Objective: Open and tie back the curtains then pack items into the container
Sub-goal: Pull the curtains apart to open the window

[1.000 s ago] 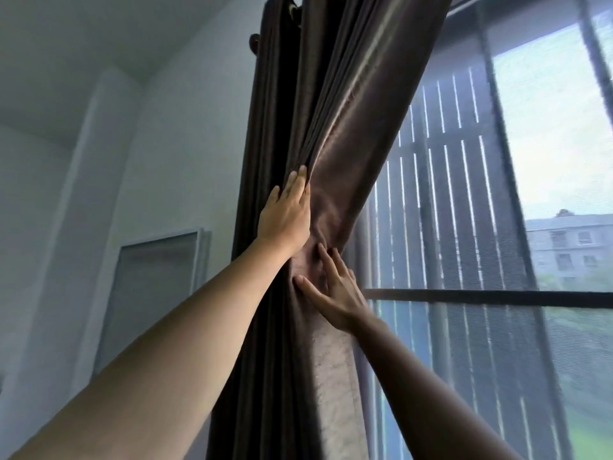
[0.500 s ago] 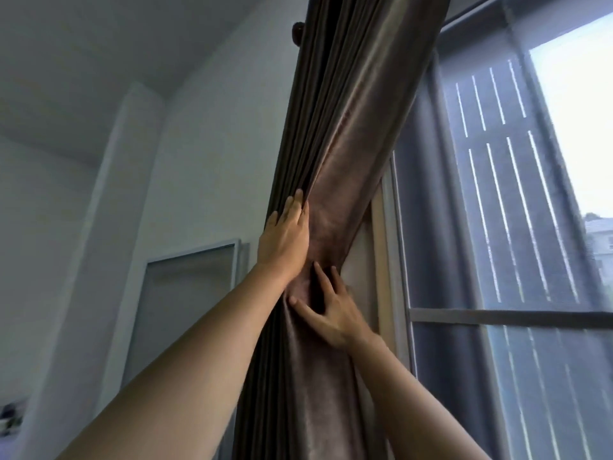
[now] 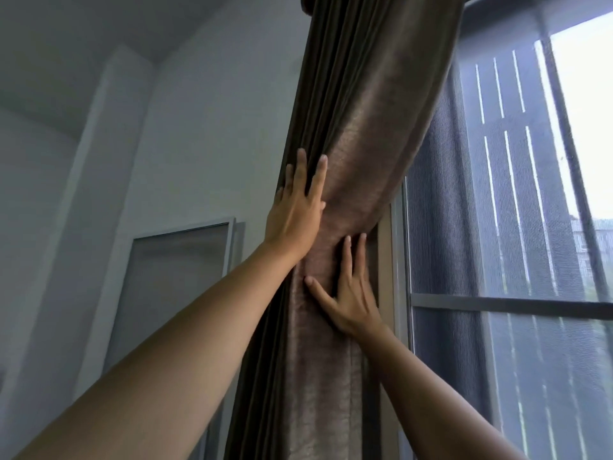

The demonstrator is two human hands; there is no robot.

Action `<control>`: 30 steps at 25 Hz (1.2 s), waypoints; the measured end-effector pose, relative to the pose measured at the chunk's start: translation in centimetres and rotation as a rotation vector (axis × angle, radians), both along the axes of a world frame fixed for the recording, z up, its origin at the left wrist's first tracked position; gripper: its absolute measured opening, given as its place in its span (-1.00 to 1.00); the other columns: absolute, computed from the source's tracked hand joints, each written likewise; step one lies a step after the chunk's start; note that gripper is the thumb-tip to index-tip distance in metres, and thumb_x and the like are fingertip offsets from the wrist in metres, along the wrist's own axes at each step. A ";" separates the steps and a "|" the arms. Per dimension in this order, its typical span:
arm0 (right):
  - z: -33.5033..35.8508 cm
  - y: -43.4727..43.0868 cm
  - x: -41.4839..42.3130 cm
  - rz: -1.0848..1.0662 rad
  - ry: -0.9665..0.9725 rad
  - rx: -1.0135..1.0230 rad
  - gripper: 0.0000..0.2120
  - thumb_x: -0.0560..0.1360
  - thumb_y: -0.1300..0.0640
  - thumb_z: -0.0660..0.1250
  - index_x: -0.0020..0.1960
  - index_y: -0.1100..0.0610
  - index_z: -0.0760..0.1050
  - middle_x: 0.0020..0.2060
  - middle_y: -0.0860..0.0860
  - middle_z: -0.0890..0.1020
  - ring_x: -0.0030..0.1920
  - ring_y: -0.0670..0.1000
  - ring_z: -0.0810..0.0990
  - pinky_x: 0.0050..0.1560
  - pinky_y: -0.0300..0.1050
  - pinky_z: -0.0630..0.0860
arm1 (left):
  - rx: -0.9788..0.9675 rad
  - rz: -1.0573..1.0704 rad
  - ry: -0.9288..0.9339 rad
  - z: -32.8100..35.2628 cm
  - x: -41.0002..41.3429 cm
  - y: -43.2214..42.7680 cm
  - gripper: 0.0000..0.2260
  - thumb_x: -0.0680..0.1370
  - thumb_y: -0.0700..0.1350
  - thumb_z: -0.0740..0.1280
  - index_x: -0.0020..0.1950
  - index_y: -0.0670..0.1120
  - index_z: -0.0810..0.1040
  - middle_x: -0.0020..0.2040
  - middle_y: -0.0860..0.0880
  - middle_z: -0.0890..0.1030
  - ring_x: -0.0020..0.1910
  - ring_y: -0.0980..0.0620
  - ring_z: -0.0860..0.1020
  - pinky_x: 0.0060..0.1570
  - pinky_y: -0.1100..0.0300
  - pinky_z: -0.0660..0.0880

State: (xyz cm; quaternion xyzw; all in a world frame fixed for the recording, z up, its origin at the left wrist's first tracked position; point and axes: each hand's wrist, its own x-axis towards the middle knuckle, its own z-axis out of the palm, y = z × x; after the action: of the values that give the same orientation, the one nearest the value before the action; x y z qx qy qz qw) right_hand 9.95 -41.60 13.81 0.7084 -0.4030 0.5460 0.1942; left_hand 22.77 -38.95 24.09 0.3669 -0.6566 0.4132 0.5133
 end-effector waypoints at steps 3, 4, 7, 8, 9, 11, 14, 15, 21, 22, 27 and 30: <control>0.6 -0.7 0.9 -0.011 0.060 0.131 -0.03 0.41 -0.45 0.06 0.50 0.06 -0.33 0.47 0.05 -0.35 0.51 0.04 -0.28 0.45 -0.11 -0.19 | 0.127 0.125 0.026 -0.2 1.0 -1.4 -0.39 0.63 -0.14 0.13 0.54 -0.11 -0.20 0.55 -0.20 -0.20 0.54 -0.16 -0.06 0.40 -0.10 0.20; 1.0 -0.8 1.2 -0.041 0.084 0.182 -0.05 0.43 -0.43 0.05 0.51 0.08 -0.32 0.49 0.07 -0.33 0.51 0.05 -0.27 0.43 -0.12 -0.21 | 0.157 0.162 0.043 -0.3 1.4 -1.8 -0.39 0.63 -0.15 0.13 0.54 -0.13 -0.21 0.55 -0.18 -0.24 0.54 -0.13 -0.10 0.43 -0.10 0.15; 1.7 -0.1 1.4 -0.108 0.111 0.236 -0.14 0.48 -0.38 0.00 0.52 0.10 -0.28 0.51 0.12 -0.26 0.52 0.07 -0.21 0.47 -0.08 -0.16 | 0.138 0.180 0.041 -1.0 0.9 -1.3 -0.42 0.63 -0.21 0.09 0.53 -0.19 -0.19 0.54 -0.13 -0.28 0.54 -0.08 -0.18 0.47 -0.06 0.00; 1.5 0.5 1.1 -0.124 0.115 0.225 -0.16 0.50 -0.36 0.00 0.52 0.10 -0.26 0.52 0.12 -0.23 0.53 0.07 -0.18 0.48 -0.06 -0.12 | 0.098 0.168 0.025 -1.2 0.3 -0.7 -0.45 0.63 -0.23 0.06 0.53 -0.21 -0.17 0.55 -0.12 -0.27 0.54 -0.07 -0.17 0.48 -0.04 -0.03; 1.1 1.5 0.6 -0.140 0.126 0.212 -0.18 0.51 -0.34 0.00 0.53 0.11 -0.24 0.52 0.13 -0.21 0.53 0.07 -0.16 0.49 -0.05 -0.10 | 0.056 0.147 0.014 -1.3 -0.3 0.0 -0.47 0.62 -0.25 0.04 0.53 -0.22 -0.14 0.55 -0.11 -0.25 0.54 -0.07 -0.16 0.48 -0.03 -0.04; 0.2 3.9 -1.2 -0.168 0.155 0.205 -0.21 0.53 -0.30 0.01 0.53 0.11 -0.23 0.53 0.13 -0.19 0.53 0.07 -0.16 0.50 -0.05 -0.12 | 0.001 0.112 0.006 -1.3 -1.7 1.7 -0.48 0.62 -0.24 0.07 0.53 -0.20 -0.08 0.56 -0.11 -0.18 0.54 -0.08 -0.13 0.48 -0.04 -0.04; -1.0 8.1 -4.7 -0.196 0.194 0.222 -0.21 0.53 -0.29 0.04 0.54 0.10 -0.21 0.53 0.10 -0.18 0.53 0.02 -0.20 0.52 -0.05 -0.15 | 0.008 0.155 -0.029 -1.4 -4.1 4.5 -0.46 0.63 -0.24 0.12 0.54 -0.20 -0.07 0.57 -0.12 -0.14 0.54 -0.10 -0.11 0.47 -0.06 -0.05; -1.4 9.8 -6.1 -0.209 0.210 0.231 -0.22 0.53 -0.29 0.05 0.54 0.09 -0.20 0.53 0.08 -0.19 0.52 0.01 -0.21 0.52 -0.03 -0.15 | 0.021 0.172 -0.041 -1.6 -5.2 5.8 -0.46 0.62 -0.27 0.11 0.53 -0.20 -0.08 0.57 -0.12 -0.14 0.54 -0.11 -0.12 0.47 -0.07 -0.07; -2.6 22.1 -16.2 -0.321 0.204 0.172 -0.21 0.51 -0.31 0.05 0.53 0.03 -0.22 0.52 0.02 -0.25 0.50 -0.03 -0.28 0.48 -0.07 -0.20 | 0.126 0.140 -0.100 -3.6 -13.7 15.2 -0.46 0.54 -0.39 -0.14 0.53 -0.24 -0.13 0.56 -0.17 -0.14 0.54 -0.13 -0.15 0.48 -0.07 -0.12; -2.8 23.9 -17.9 -0.360 0.200 0.150 -0.21 0.51 -0.31 0.05 0.53 0.03 -0.23 0.52 0.01 -0.26 0.49 -0.05 -0.30 0.47 -0.07 -0.20 | 0.142 0.106 -0.086 -4.0 -15.4 16.4 -0.48 0.57 -0.38 -0.08 0.53 -0.23 -0.11 0.56 -0.17 -0.12 0.54 -0.14 -0.13 0.49 -0.07 -0.10; -4.4 35.7 -26.8 -0.642 0.145 0.077 -0.24 0.53 -0.29 0.04 0.54 0.06 -0.18 0.53 0.04 -0.22 0.51 -0.02 -0.26 0.44 -0.12 -0.22 | 0.201 -0.401 -0.017 -6.2 -26.1 23.1 -0.50 0.61 -0.34 0.04 0.54 -0.19 -0.02 0.56 -0.16 -0.04 0.54 -0.13 -0.03 0.47 -0.02 0.06; -6.4 41.9 -31.0 -0.822 0.124 -0.037 -0.24 0.51 -0.29 -0.03 0.53 0.14 -0.07 0.54 0.12 -0.10 0.53 0.05 -0.16 0.47 -0.04 -0.13 | 0.187 -0.820 -0.013 -7.4 -32.6 26.2 -0.55 0.64 -0.17 0.03 0.53 -0.20 0.06 0.55 -0.19 0.04 0.54 -0.13 0.03 0.46 0.01 0.10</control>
State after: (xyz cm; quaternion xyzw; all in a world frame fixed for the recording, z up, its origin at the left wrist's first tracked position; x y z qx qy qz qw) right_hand -21.04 0.29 7.37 0.5163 -0.6299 0.3865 0.4327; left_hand -9.78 -12.74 16.68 0.1179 -0.7861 0.1157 0.5957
